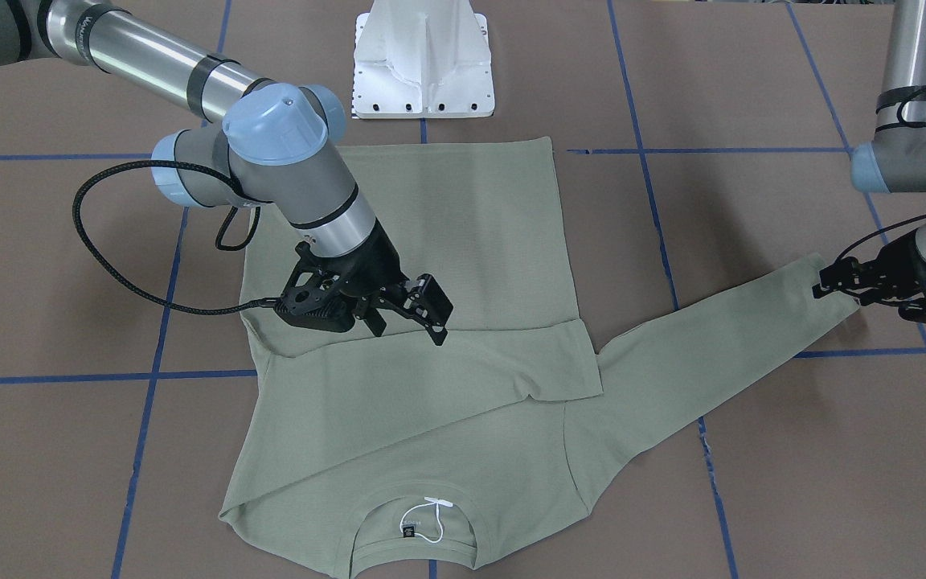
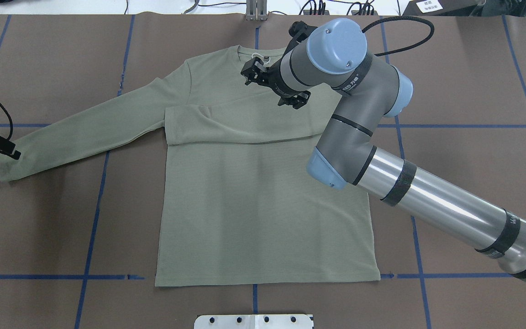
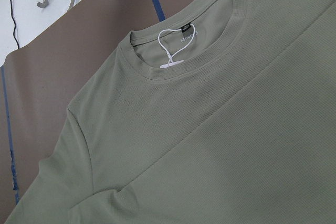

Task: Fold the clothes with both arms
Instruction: 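Grasp the other sleeve cuff with the left gripper while the right arm withdraws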

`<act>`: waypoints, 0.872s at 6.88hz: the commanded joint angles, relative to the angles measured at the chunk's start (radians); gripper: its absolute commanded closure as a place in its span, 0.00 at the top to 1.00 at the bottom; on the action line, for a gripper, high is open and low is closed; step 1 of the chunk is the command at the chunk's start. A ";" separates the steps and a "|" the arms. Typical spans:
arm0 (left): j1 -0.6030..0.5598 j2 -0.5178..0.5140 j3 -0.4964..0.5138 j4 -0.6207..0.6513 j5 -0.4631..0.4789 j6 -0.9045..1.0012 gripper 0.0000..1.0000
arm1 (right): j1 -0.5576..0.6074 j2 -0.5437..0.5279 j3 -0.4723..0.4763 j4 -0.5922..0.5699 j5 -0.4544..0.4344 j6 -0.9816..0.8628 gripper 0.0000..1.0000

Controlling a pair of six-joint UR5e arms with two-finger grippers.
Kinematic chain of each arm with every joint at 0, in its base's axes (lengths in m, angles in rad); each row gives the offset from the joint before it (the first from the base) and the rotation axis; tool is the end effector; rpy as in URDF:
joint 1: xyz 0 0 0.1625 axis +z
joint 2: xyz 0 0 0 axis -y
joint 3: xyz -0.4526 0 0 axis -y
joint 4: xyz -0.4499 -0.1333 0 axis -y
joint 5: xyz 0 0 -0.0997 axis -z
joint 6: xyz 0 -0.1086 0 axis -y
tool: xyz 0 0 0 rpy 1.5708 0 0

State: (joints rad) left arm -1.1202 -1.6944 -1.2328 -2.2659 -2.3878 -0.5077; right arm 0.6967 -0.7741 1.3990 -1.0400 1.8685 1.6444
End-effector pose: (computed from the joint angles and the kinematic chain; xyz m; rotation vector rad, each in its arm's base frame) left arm 0.2205 -0.5800 0.7272 0.0332 0.9190 0.1433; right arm -0.5667 -0.6064 0.1663 0.1016 -1.1854 0.5069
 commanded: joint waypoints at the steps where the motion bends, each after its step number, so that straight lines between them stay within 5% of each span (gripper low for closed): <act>1: 0.002 -0.001 -0.001 -0.001 0.004 0.001 0.57 | -0.002 -0.001 0.000 0.000 -0.006 0.000 0.99; 2: 0.003 -0.002 -0.005 -0.001 0.004 0.006 0.17 | -0.005 -0.002 0.000 0.000 -0.008 0.002 0.99; 3: 0.003 -0.002 -0.023 0.000 0.004 0.006 0.00 | -0.006 -0.002 0.000 0.000 -0.008 0.002 0.99; 6: 0.002 0.015 -0.120 0.003 -0.008 0.000 0.00 | -0.026 -0.005 -0.002 0.000 -0.028 0.005 0.99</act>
State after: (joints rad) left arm -1.1186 -1.6908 -1.3220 -2.2627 -2.3929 -0.5068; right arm 0.6788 -0.7780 1.3988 -1.0400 1.8529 1.6474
